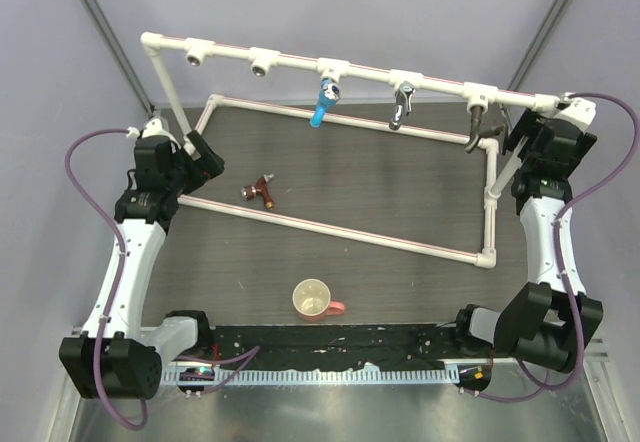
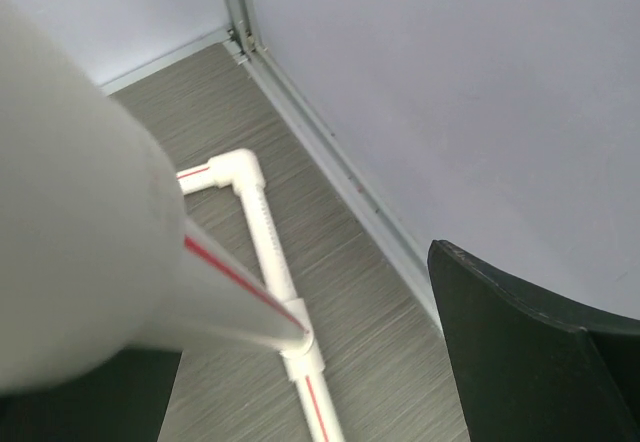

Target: Install the water faucets

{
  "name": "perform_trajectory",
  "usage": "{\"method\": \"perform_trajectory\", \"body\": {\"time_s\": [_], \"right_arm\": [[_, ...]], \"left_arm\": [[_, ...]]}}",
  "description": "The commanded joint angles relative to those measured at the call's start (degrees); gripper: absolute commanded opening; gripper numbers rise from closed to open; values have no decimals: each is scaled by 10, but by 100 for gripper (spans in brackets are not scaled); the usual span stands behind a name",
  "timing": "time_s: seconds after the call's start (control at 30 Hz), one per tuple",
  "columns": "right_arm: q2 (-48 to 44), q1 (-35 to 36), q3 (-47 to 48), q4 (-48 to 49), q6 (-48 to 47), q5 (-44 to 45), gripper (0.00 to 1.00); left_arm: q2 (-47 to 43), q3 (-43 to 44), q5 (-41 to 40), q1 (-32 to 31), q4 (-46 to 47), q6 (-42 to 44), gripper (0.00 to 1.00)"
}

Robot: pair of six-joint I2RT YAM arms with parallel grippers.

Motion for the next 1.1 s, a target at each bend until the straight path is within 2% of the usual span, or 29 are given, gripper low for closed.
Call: {"method": "perform_trajectory", "body": {"time_s": [0.0, 0.07, 0.17, 0.33, 0.43, 0.5, 0.7, 0.83, 1.07], "right_arm": [[-70, -4, 37, -7, 98, -38, 100], [-96, 3, 33, -23, 142, -30, 100], [-157, 38, 3, -48, 171, 34, 100], [-281, 129, -57, -43, 165, 165, 100], [-334, 165, -98, -33, 153, 205, 100], [-377, 204, -126, -25, 138, 214, 100], [-419, 297, -148, -18, 101, 258, 100], [-441, 326, -153, -22, 79, 271, 100], [-463, 335, -159, -49, 86, 261, 100]], "left_arm": [[11, -1, 14, -1, 21, 0, 100], [19, 0, 14, -6, 21, -1, 100], [41, 4, 14, -17, 22, -5, 100], [94, 18, 12, -40, 14, -16, 100], [133, 32, 9, -56, 10, -22, 100], [156, 42, 6, -64, 2, -29, 100], [248, 78, -37, -91, -1, -42, 100], [309, 107, -45, -92, -3, -51, 98], [399, 152, -67, -93, -21, -42, 86]]}}
